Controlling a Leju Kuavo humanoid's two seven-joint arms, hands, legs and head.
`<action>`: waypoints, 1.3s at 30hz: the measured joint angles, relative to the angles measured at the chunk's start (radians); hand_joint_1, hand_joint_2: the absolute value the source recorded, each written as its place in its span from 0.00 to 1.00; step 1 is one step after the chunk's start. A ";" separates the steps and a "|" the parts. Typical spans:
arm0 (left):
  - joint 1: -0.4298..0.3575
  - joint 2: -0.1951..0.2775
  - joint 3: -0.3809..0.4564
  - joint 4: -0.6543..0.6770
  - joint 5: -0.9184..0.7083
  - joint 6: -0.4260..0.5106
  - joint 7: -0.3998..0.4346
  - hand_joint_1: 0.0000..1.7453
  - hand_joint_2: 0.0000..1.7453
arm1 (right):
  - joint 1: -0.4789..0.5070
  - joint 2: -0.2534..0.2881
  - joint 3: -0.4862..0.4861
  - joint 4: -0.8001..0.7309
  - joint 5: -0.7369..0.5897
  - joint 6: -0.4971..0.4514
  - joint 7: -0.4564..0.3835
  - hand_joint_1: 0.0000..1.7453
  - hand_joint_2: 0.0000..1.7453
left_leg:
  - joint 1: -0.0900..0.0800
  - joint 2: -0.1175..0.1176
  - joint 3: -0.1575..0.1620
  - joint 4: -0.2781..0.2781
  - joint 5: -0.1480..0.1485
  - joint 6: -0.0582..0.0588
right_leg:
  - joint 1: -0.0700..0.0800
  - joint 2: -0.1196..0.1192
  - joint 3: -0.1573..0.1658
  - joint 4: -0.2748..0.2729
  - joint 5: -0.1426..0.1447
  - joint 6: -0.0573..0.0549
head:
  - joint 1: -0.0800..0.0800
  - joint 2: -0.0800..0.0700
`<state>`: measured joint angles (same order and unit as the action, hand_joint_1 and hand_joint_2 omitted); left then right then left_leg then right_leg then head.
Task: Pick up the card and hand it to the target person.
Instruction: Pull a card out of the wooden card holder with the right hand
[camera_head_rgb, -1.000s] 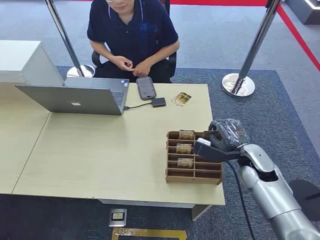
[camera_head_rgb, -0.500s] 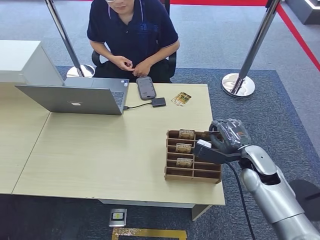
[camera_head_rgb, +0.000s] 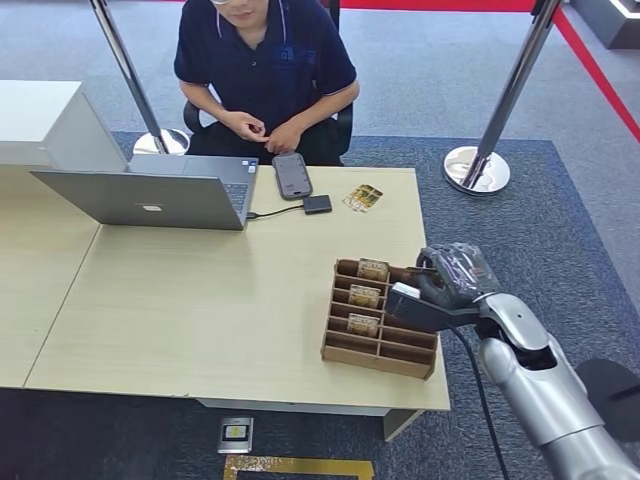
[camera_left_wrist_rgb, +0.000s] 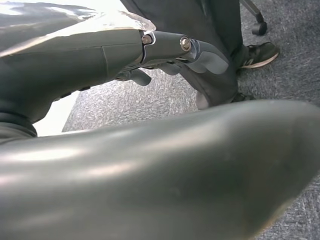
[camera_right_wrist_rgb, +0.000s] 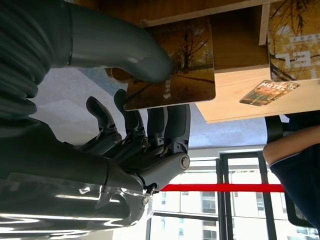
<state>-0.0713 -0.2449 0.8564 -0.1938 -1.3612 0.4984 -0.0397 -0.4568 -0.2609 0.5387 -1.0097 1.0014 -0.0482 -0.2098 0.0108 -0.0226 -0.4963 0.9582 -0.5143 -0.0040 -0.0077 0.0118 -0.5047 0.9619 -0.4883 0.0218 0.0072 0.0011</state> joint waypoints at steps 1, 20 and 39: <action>0.000 0.000 0.000 0.000 0.000 0.000 0.000 0.00 0.00 | -0.002 0.001 0.000 0.004 0.000 0.000 0.000 0.78 1.00 | 0.000 0.000 0.000 0.000 0.000 0.000 | 0.000 0.000 0.000 0.000 0.000 0.000 | 0.000 0.000; 0.000 0.000 0.000 0.000 -0.003 0.000 0.001 0.00 0.00 | -0.024 0.004 0.002 0.039 -0.007 -0.002 -0.012 0.30 1.00 | 0.000 0.000 0.001 0.000 0.000 0.000 | 0.000 0.000 0.000 0.000 0.000 0.000 | 0.000 0.000; 0.000 0.000 0.000 0.000 0.005 0.001 0.005 0.00 0.00 | 0.002 0.002 0.010 -0.028 -0.007 -0.017 0.004 0.44 1.00 | 0.000 0.000 0.000 0.000 0.000 0.000 | 0.000 0.000 0.000 0.000 0.000 0.000 | 0.000 0.000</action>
<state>-0.0712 -0.2449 0.8564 -0.1938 -1.3564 0.4990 -0.0346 -0.4549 -0.2586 0.5491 -1.0378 0.9941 -0.0652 -0.2053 0.0107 -0.0225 -0.4961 0.9582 -0.5143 -0.0040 -0.0077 0.0118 -0.5047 0.9618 -0.4884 0.0218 0.0072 0.0011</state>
